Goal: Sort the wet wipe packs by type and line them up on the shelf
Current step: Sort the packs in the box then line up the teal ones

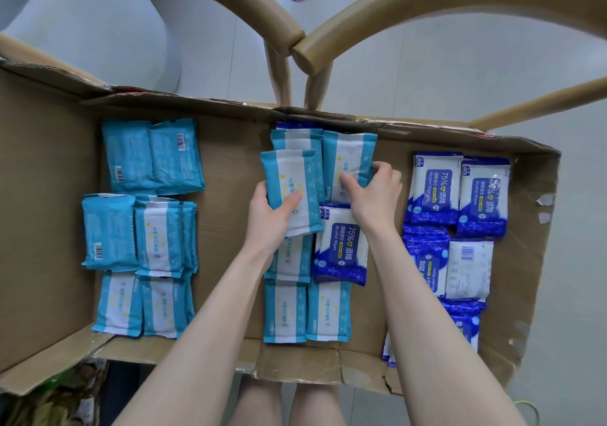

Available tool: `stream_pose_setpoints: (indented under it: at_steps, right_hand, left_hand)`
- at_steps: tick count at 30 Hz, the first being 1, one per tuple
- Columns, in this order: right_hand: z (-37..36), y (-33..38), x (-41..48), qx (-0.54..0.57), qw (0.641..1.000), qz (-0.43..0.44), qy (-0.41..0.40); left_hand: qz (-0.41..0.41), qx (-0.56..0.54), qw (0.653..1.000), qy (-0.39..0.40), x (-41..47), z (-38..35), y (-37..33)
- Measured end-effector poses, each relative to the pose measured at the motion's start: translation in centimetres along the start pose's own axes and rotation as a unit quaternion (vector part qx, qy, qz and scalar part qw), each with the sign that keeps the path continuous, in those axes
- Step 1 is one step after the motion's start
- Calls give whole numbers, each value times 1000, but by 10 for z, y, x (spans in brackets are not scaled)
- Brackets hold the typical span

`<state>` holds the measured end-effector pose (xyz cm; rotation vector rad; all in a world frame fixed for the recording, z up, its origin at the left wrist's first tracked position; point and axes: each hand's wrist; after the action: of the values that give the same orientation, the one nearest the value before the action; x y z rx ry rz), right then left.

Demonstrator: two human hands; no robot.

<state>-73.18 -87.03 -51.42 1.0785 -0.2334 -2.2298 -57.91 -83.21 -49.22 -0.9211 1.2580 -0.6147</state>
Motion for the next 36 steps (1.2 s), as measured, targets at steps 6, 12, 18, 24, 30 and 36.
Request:
stream_pose_setpoints:
  at_steps: [6,12,18,24,30,36]
  right_hand:
    - [6,0,2,110,993,6,30]
    - [37,16,-8,214,973,65,62]
    - [48,31,-52,187,946,81,254]
    - [-11,20,-118,185,924,-5,336]
    - [-92,15,-172,175,920,-28,349]
    - [-170,48,-196,189,955,7,228]
  left_hand:
    - [7,10,1000,1,0,0,2]
    - [-21,-11,1000,3,-7,1,-19]
    - [-38,-60,997,5,-34,37,-43]
    - [-8,-53,998,-38,-74,106,-30]
    - [21,-16,998,-64,-83,191,-7]
    - [-23,47,998,-48,-30,259,-10]
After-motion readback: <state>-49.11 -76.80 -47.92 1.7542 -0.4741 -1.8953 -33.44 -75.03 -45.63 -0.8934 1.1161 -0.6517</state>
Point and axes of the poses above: each hand's wrist, its own x-axis towards the middle knuckle, its own z-axis out of the back of the hand, y = z × x, and after that the axes turned 13 degrees about -z, right-handed
